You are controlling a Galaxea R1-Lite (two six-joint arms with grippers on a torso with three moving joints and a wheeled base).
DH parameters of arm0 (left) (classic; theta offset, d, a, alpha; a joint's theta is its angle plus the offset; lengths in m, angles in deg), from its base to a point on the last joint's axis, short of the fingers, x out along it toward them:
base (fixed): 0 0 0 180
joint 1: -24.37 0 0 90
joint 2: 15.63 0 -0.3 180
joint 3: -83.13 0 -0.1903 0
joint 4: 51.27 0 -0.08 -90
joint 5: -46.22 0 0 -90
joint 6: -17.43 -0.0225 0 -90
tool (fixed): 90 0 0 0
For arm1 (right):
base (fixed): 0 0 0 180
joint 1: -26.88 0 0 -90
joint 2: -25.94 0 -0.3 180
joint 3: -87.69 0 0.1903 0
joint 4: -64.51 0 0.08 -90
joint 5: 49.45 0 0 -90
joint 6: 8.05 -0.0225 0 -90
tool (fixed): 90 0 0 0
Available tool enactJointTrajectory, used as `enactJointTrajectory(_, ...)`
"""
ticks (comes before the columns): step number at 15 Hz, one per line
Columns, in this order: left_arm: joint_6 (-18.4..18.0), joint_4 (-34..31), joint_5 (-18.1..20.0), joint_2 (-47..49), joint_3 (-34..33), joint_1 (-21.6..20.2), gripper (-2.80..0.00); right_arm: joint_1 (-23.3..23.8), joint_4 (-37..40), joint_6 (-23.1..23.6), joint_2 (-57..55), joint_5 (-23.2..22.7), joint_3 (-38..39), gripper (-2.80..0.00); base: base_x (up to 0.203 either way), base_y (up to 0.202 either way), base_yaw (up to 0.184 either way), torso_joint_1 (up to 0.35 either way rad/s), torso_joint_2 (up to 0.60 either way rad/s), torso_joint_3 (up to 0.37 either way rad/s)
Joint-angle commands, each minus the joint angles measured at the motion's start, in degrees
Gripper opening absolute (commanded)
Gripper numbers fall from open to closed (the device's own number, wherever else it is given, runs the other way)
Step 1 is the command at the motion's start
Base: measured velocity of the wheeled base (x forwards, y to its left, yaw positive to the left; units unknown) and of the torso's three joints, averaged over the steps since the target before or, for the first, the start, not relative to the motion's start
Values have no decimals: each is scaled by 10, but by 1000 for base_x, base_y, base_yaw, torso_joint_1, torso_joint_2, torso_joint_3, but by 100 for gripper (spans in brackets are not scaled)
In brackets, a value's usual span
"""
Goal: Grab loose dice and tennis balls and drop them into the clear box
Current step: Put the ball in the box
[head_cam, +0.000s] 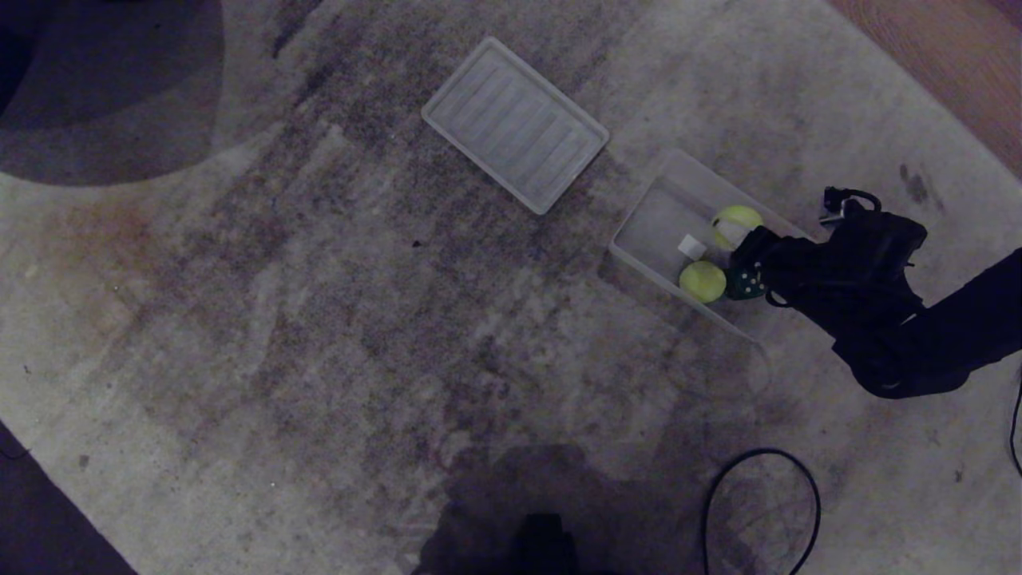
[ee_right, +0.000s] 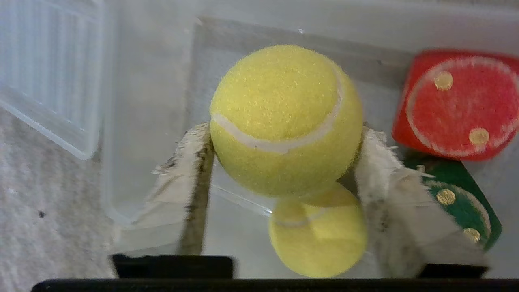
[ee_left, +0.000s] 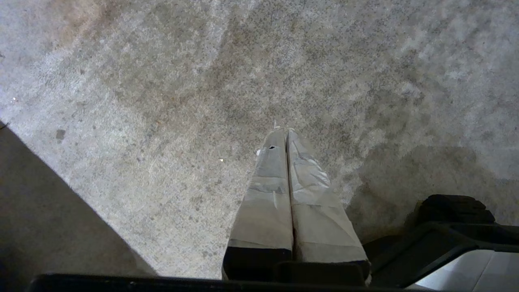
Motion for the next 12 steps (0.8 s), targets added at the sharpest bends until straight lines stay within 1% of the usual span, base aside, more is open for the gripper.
enactJointTrajectory(1, 0, 0, 0, 0, -1, 0, -280, 0, -5, 3, 5, 0, 9, 0, 0, 0, 0, 0, 0, 0)
enactJointTrajectory(4, 0, 0, 0, 1, -1, 0, -280, 3, -4, 22, 42, 0, 47, 0, 0, 0, 0, 0, 0, 0)
enactJointTrajectory(6, 0, 0, 0, 0, -1, 0, -280, 8, 0, 56, 51, -1, 63, 0, 0, 0, 0, 0, 0, 0)
enactJointTrajectory(7, 0, 0, 0, 1, -1, 0, -280, 7, 3, 61, 57, -1, 77, 0, 0, 0, 0, 0, 0, 0)
enactJointTrajectory(9, 0, 0, 0, 1, -1, 0, -280, 6, 5, 62, 112, -6, 127, 0, 0, 0, 0, 0, 0, 0)
enactJointTrajectory(11, 0, 0, 0, 1, -1, 0, -280, 5, 7, 59, 190, -14, 206, 0, 0, 0, 0, 0, 0, 0)
enactJointTrajectory(12, 0, 0, 0, 1, -1, 0, -280, 5, 8, 59, 233, -25, 250, -280, 0, 0, 0, 0, 0, 0)
